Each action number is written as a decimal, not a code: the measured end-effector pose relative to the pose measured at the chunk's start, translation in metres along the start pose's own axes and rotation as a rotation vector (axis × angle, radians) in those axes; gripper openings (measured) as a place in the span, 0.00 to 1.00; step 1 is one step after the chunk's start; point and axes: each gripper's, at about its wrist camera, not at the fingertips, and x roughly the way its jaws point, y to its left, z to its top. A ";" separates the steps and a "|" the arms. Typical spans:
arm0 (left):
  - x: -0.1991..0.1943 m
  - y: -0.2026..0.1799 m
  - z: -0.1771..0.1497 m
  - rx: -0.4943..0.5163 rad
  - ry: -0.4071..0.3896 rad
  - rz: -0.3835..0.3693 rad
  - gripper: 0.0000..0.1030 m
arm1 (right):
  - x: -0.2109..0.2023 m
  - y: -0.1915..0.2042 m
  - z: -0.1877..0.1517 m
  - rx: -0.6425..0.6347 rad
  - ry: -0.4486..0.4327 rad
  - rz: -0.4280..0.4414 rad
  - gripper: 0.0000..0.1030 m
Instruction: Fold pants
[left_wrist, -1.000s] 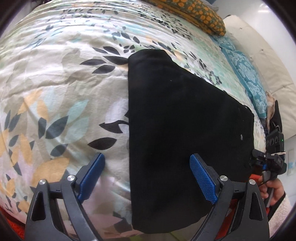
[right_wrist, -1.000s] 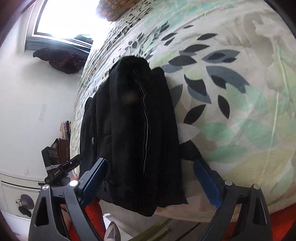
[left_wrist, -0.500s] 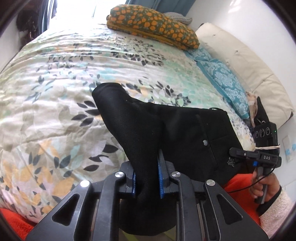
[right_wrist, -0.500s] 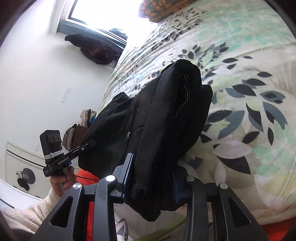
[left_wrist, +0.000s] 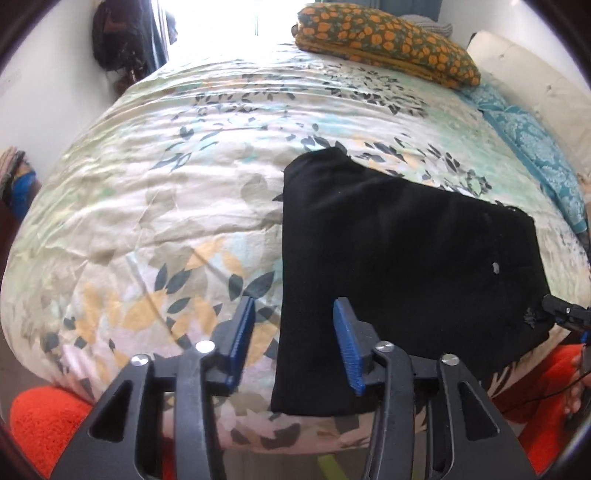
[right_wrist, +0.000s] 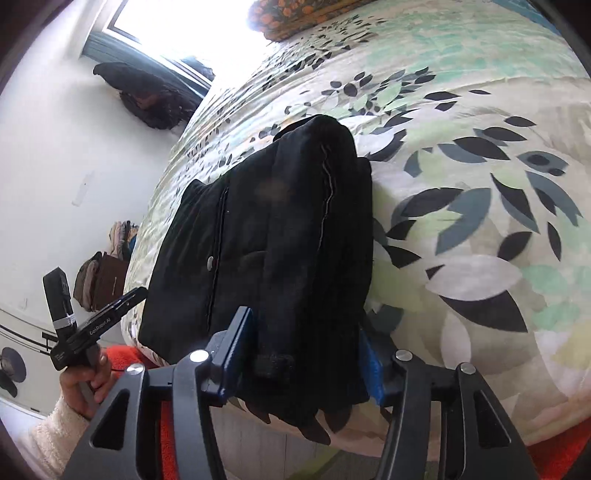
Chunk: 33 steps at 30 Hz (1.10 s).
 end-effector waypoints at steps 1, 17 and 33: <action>-0.016 -0.001 -0.002 0.008 -0.035 0.024 0.75 | -0.016 0.002 -0.006 0.002 -0.048 -0.033 0.86; -0.119 -0.051 -0.027 0.042 -0.068 0.092 0.81 | -0.134 0.151 -0.064 -0.294 -0.224 -0.484 1.00; -0.135 -0.053 -0.040 0.029 -0.025 0.060 0.88 | -0.120 0.173 -0.082 -0.343 -0.203 -0.518 1.00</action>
